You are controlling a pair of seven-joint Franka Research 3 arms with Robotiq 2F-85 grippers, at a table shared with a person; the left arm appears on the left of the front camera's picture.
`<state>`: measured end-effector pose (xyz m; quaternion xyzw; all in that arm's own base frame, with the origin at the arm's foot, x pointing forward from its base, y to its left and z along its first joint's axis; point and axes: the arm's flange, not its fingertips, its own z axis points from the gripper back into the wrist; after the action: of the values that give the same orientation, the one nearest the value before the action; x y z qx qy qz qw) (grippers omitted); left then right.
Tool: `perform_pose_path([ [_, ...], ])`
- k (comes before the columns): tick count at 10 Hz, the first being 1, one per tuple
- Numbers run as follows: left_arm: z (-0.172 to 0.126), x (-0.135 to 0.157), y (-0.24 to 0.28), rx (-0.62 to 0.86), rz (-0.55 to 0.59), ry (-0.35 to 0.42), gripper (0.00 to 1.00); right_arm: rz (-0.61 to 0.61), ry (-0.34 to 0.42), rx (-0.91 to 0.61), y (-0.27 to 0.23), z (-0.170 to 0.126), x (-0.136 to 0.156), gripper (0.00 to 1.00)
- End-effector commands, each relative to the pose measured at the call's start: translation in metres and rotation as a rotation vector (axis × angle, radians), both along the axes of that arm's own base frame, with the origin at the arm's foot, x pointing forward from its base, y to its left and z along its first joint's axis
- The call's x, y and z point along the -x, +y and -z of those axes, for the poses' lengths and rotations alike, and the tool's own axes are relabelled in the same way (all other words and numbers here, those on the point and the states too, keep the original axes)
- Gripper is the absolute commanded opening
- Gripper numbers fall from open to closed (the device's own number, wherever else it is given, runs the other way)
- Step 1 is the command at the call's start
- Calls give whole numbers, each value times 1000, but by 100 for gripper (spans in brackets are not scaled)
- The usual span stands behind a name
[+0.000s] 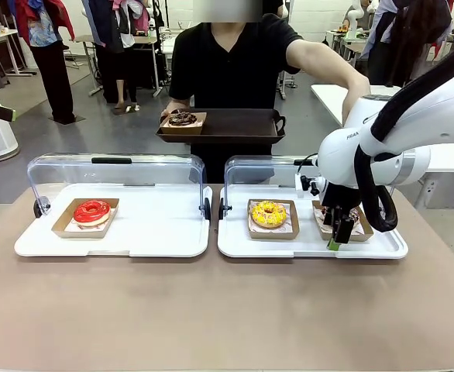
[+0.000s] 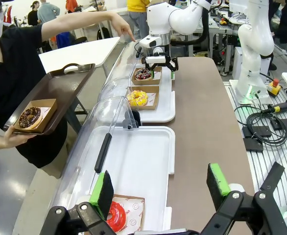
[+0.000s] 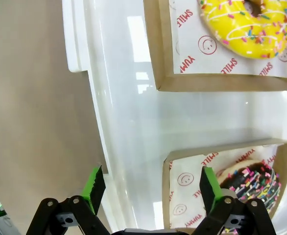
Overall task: Provide the desired donut to the person.
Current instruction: Pick up and lift the Paper togo box containing the Donut pointed at by the person.
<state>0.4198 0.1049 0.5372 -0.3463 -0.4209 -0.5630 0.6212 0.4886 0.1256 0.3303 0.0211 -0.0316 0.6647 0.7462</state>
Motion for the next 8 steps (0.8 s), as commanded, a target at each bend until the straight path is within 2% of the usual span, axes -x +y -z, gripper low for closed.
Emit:
perform_pose_path([
  [1,-2,0,0,14,2,-15,100,-31,5,-8,1,4,-12,100],
  [4,-2,0,0,14,2,-15,100,-28,8,-10,-2,6,-14,100],
  [5,-2,0,0,14,2,-15,100,-38,5,-13,-4,7,-14,43],
  [6,-2,0,0,14,2,-15,100,-40,7,-16,-5,8,-14,43],
  [7,-2,0,0,14,2,-15,100,-39,8,-21,-5,8,-15,0],
  [8,-2,0,0,14,2,-15,100,-41,10,-22,-6,8,-15,37],
])
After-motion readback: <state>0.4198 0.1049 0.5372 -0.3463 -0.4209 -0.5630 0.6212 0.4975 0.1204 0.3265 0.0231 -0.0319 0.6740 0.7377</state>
